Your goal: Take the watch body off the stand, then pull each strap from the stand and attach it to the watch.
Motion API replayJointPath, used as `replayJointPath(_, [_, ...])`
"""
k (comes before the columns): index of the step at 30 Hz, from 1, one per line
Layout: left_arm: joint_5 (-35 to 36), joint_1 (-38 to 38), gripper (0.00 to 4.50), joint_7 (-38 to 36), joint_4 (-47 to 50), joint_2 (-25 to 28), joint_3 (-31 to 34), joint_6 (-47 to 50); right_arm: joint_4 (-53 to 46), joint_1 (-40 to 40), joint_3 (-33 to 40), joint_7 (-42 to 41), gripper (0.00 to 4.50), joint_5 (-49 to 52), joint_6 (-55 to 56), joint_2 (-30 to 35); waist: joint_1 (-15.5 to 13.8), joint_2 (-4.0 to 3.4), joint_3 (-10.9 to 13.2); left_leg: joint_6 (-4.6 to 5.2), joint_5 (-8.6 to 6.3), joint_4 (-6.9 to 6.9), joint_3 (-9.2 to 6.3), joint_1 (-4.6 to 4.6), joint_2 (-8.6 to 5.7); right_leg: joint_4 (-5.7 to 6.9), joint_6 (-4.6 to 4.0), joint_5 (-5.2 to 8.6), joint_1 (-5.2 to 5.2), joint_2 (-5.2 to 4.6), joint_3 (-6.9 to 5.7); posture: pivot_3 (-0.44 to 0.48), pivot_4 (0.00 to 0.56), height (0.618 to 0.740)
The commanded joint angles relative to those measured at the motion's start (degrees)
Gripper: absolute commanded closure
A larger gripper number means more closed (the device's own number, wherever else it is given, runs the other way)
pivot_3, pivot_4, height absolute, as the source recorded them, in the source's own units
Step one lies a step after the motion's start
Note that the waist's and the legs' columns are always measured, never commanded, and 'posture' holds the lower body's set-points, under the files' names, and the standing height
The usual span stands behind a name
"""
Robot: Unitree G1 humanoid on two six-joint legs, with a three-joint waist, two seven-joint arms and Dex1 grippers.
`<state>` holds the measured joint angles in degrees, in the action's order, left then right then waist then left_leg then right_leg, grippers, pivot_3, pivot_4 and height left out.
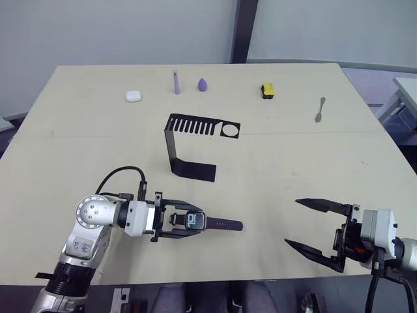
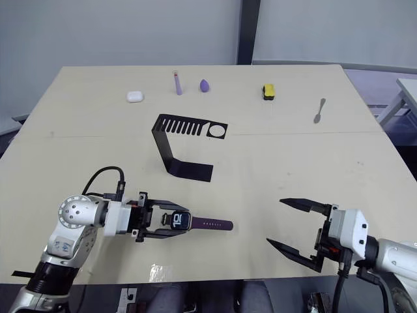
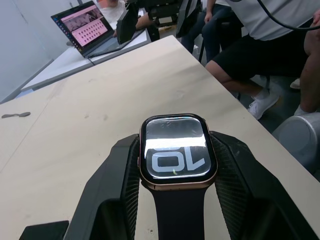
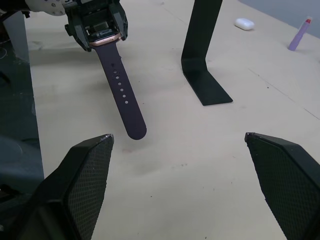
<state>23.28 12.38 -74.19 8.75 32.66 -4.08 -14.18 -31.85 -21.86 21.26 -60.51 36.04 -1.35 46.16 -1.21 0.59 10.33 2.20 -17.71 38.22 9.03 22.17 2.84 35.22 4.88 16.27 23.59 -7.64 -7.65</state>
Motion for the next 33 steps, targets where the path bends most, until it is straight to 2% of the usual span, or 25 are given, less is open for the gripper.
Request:
replayJointPath(1, [-1.31, 0.87, 2.89, 2.14, 3.00, -1.28, -2.28, -0.21, -2.62, 0.82, 1.41, -0.65, 0.05, 1.75, 0.34, -0.50, -0.13, 0.00, 0.00, -0.01, 0.00, 0.00, 0.00, 0.00, -0.02, 0.00, 0.01, 0.00, 0.00, 0.00, 0.00, 0.000, 0.150, 0.740])
replayJointPath(4, [-5.87, 2.83, 2.89, 5.89, 1.84, -2.87, -5.15, 1.74, -2.60, 1.17, 0.64, -0.88, 0.05, 1.43, 0.23, -0.57, -0.26, 0.00, 0.00, -0.03, 0.02, 0.01, 0.01, 0.00, -0.06, -0.01, 0.04, -0.02, -0.01, 0.00, 0.00, 0.000, 0.150, 0.740])
replayJointPath(8, [-9.16, 6.20, 2.89, 13.67, 2.09, -6.61, -8.69, 13.85, -1.97, 0.92, -0.91, -2.07, 0.05, 0.62, 0.52, -0.49, -0.40, 0.01, 0.00, 0.11, 0.06, 0.05, -0.02, 0.02, -0.12, -0.01, 0.10, -0.06, -0.05, 0.01, -0.01, 0.000, 0.150, 0.740])
replayJointPath(14, [-16.82, 9.53, 2.89, 16.43, -1.64, -7.94, -16.68, 22.33, -0.88, 0.94, -2.00, -4.90, 0.05, -0.99, 2.07, -0.33, -0.08, 0.01, 0.00, 0.03, 0.08, 0.01, -0.01, 0.01, -0.08, -0.01, 0.11, -0.06, -0.03, 0.11, -0.01, 0.000, 0.150, 0.740])
replayJointPath(17, [-17.98, 9.89, 2.89, 19.15, -2.12, -7.68, -15.67, 25.11, -0.12, 1.40, -1.83, -5.46, 0.05, -1.33, 2.26, -0.03, -0.16, 0.01, 0.00, 0.03, 0.08, 0.03, -0.01, 0.01, -0.07, 0.02, 0.10, -0.06, -0.02, 0.11, -0.02, 0.000, 0.150, 0.740])
replayJointPath(22, [-17.07, 7.70, 2.89, 18.40, -0.73, -4.99, -14.33, 24.77, 0.74, 0.48, -1.48, -6.34, 0.05, -2.24, 2.98, -0.41, -0.21, 0.01, 0.00, 0.05, 0.08, 0.03, -0.03, 0.01, -0.07, 0.02, 0.10, -0.05, -0.02, 0.01, -0.02, 0.000, 0.150, 0.740])
replayJointPath(27, [-17.22, 8.41, 2.89, 18.50, -2.22, -6.31, -14.79, 22.17, 2.04, 1.32, -2.79, -5.65, 0.05, -4.98, 3.88, -0.64, -0.28, 0.01, 0.00, 0.05, 0.08, 0.08, -0.02, 0.02, -0.10, 0.02, 0.10, -0.06, -0.04, -0.03, -0.01, 0.000, 0.150, 0.740])
replayJointPath(29, [-17.24, 8.54, 1.85, 18.63, -2.51, -6.15, -13.79, 21.36, 2.60, 1.96, -3.24, -5.48, 0.00, -5.60, 4.00, -0.70, -0.31, 0.01, 0.00, 0.07, 0.08, 0.09, -0.03, 0.02, -0.11, 0.02, 0.10, -0.06, -0.05, -0.04, -0.02, 0.000, 0.150, 0.740])
replayJointPath(30, [-16.73, 8.21, 1.53, 18.16, -2.29, -5.51, -12.80, 20.35, 2.87, 2.08, -3.19, -5.56, 0.00, -5.61, 3.92, -0.70, -0.29, 0.01, 0.00, 0.08, 0.08, 0.09, -0.03, 0.02, -0.10, 0.02, 0.10, -0.06, -0.05, -0.04, -0.01, 0.000, 0.150, 0.740])
replayJointPath(33, [-12.53, 5.45, 0.03, 15.49, -1.13, -2.20, -7.25, 15.96, 4.92, 2.12, -1.71, -6.57, 0.00, -5.54, 4.06, -0.15, -0.03, 0.00, 0.00, 0.02, 0.07, 0.05, -0.03, 0.01, -0.04, 0.02, 0.08, -0.05, -0.02, -0.05, 0.00, 0.000, 0.150, 0.740])
